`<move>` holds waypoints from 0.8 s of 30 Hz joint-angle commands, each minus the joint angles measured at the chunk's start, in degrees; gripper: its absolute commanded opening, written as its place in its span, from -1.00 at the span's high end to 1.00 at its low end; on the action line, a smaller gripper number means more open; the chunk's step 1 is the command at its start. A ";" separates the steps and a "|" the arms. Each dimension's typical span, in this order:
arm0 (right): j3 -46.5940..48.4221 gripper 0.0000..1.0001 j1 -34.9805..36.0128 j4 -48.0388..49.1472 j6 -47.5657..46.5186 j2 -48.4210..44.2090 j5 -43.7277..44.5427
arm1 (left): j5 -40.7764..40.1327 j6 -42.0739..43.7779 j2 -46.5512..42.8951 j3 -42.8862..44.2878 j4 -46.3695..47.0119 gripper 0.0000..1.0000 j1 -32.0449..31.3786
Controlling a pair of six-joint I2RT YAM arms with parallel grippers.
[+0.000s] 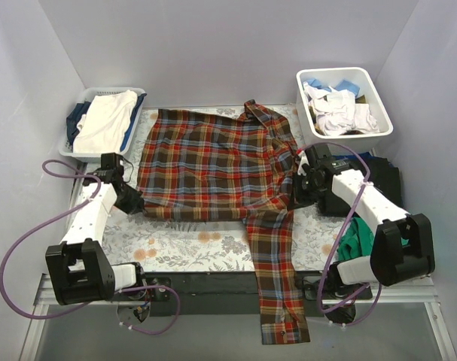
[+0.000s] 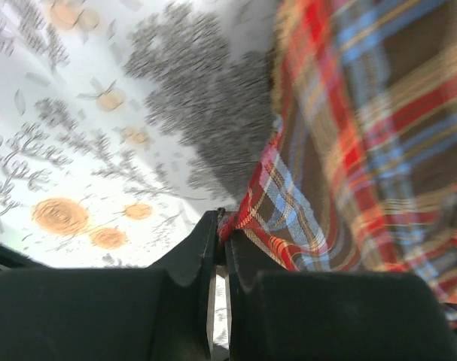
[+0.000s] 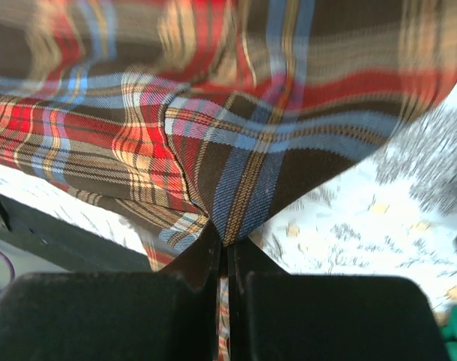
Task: Fold and stack the long sleeve shirts
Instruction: Fold the shirt
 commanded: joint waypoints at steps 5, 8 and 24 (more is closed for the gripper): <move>14.65 0.97 -1.48 0.18 -1.49 5.93 3.91 | -2.29 1.19 4.86 8.78 7.58 1.00 0.02; 16.59 0.97 -2.27 1.05 -1.84 9.36 4.52 | -2.38 1.80 9.78 9.75 9.96 1.00 0.02; 29.87 0.75 -3.85 3.26 -2.10 24.74 1.54 | -1.76 4.62 27.71 21.78 14.72 0.49 0.02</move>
